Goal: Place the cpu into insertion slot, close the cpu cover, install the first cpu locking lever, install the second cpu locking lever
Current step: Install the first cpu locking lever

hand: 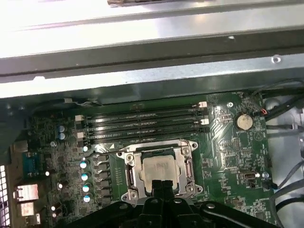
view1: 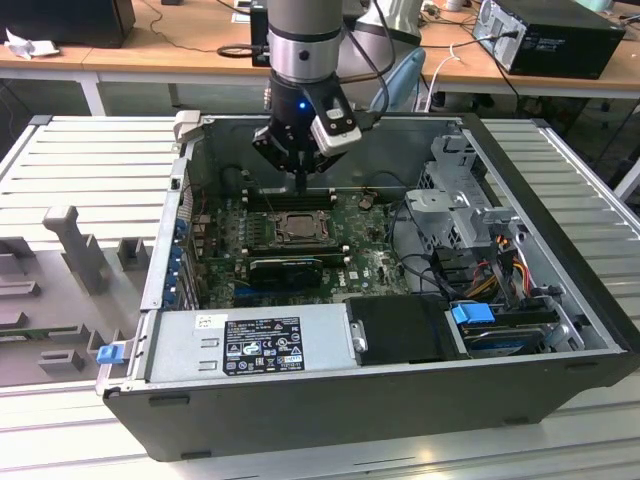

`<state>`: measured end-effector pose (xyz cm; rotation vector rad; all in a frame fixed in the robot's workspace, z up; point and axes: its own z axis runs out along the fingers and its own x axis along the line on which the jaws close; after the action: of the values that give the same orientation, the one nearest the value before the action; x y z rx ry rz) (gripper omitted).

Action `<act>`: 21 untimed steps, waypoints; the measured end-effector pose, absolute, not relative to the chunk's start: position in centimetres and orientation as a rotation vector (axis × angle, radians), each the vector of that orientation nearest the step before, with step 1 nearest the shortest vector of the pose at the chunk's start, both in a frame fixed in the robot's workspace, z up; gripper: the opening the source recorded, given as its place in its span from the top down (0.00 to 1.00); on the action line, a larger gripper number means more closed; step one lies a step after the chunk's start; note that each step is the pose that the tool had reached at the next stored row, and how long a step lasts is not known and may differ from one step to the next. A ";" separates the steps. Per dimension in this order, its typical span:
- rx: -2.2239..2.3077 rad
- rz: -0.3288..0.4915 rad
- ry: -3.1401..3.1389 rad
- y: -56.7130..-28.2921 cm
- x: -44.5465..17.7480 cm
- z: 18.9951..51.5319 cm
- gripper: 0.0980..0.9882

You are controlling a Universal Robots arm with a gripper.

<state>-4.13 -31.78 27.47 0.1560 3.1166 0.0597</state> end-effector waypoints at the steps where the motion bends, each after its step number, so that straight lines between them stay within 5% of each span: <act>1: 0.137 0.060 3.119 -31.8 -4.3 27.4 0.99; 21: -0.075 0.066 3.126 -31.8 -11.0 26.6 0.99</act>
<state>-10.97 -31.77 26.57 -0.0752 3.1260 0.0659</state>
